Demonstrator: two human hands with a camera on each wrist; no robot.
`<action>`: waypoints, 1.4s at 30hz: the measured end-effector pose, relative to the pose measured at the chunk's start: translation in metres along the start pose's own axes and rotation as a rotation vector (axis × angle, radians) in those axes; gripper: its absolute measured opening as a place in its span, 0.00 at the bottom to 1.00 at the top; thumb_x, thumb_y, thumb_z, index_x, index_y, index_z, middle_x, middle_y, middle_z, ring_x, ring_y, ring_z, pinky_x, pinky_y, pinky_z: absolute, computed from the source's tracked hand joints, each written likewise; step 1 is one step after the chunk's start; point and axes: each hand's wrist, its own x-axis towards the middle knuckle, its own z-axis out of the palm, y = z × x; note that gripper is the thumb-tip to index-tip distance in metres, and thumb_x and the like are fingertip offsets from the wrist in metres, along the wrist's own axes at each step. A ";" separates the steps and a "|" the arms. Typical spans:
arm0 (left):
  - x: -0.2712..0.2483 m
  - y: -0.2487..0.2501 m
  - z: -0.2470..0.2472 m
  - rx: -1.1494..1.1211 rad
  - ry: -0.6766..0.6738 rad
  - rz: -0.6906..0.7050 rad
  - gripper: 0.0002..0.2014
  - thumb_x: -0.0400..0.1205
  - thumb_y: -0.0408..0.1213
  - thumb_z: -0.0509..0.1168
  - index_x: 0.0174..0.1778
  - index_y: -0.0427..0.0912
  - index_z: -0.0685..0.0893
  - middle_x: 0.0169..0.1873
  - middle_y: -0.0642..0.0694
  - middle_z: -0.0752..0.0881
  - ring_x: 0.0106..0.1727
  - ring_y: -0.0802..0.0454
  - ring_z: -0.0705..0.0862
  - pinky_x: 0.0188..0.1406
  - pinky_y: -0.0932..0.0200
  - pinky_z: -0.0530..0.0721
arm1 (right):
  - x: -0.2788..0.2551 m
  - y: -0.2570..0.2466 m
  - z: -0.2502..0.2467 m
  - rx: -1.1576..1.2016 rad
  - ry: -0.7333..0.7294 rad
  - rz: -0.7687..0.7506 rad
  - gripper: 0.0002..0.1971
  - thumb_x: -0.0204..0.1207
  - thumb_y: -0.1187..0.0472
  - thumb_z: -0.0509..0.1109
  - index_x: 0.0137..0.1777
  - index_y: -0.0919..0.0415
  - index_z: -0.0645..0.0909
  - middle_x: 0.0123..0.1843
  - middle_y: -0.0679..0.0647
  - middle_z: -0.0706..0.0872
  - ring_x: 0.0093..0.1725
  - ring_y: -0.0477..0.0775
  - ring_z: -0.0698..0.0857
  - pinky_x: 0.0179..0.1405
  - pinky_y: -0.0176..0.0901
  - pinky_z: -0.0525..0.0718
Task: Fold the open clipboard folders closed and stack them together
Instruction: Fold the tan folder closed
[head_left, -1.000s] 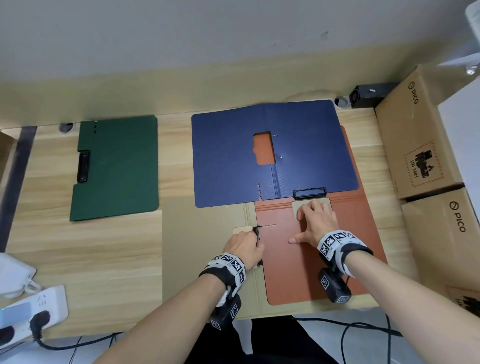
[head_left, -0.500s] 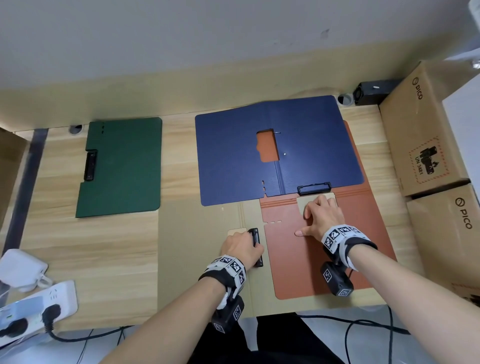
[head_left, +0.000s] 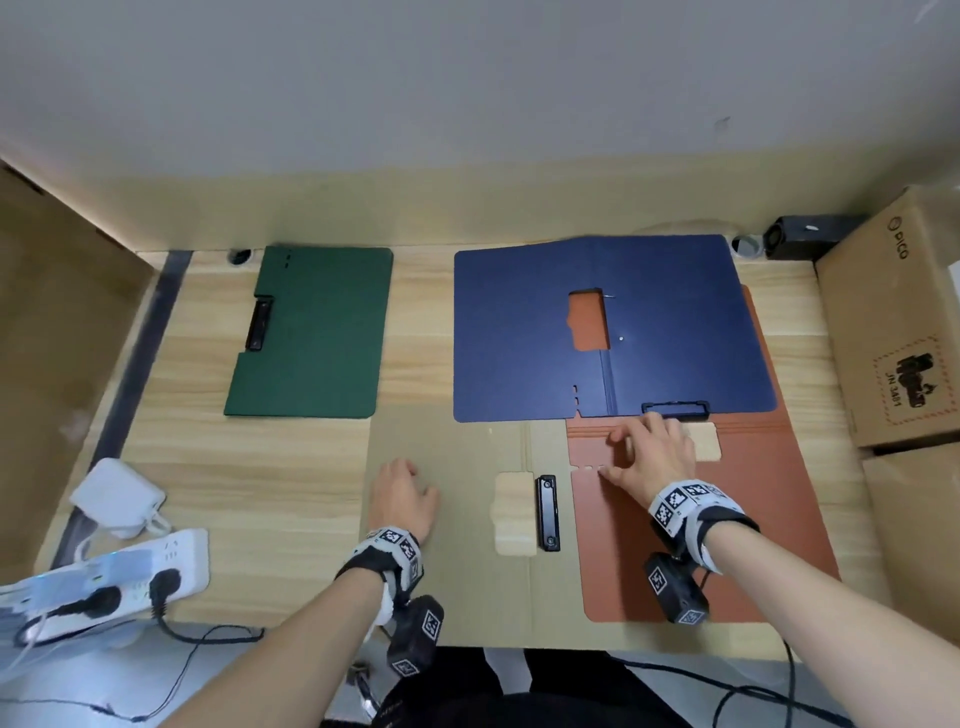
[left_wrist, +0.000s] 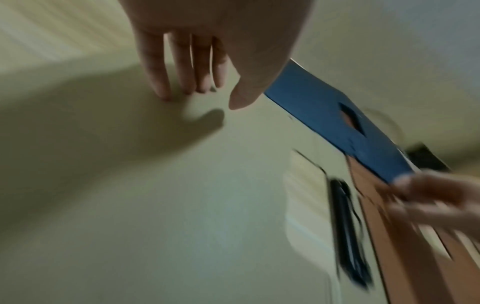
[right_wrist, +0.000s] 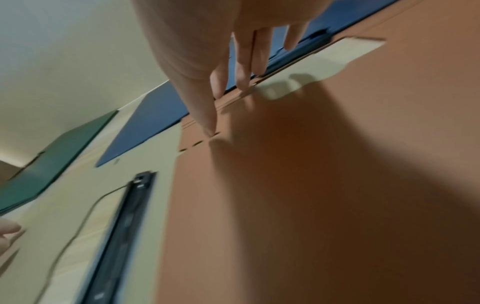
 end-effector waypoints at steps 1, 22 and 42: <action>0.005 -0.013 -0.010 0.001 0.046 -0.068 0.21 0.75 0.40 0.70 0.63 0.36 0.78 0.60 0.37 0.80 0.64 0.37 0.78 0.67 0.48 0.75 | 0.001 -0.009 0.002 0.013 0.006 -0.035 0.24 0.62 0.38 0.78 0.56 0.42 0.78 0.61 0.47 0.76 0.64 0.55 0.71 0.67 0.52 0.73; 0.026 -0.020 -0.058 -0.656 -0.164 -0.346 0.08 0.75 0.27 0.74 0.48 0.32 0.84 0.50 0.43 0.90 0.50 0.42 0.89 0.62 0.46 0.85 | -0.010 -0.048 0.029 -0.140 -0.046 -0.194 0.37 0.72 0.52 0.67 0.82 0.53 0.60 0.83 0.54 0.59 0.76 0.59 0.65 0.71 0.53 0.75; 0.060 -0.082 -0.229 -0.401 0.174 -0.227 0.09 0.79 0.31 0.70 0.53 0.39 0.82 0.55 0.38 0.86 0.61 0.37 0.84 0.64 0.49 0.79 | -0.003 -0.137 0.028 -0.095 -0.083 -0.202 0.29 0.70 0.54 0.65 0.74 0.55 0.70 0.79 0.55 0.64 0.74 0.59 0.67 0.72 0.51 0.71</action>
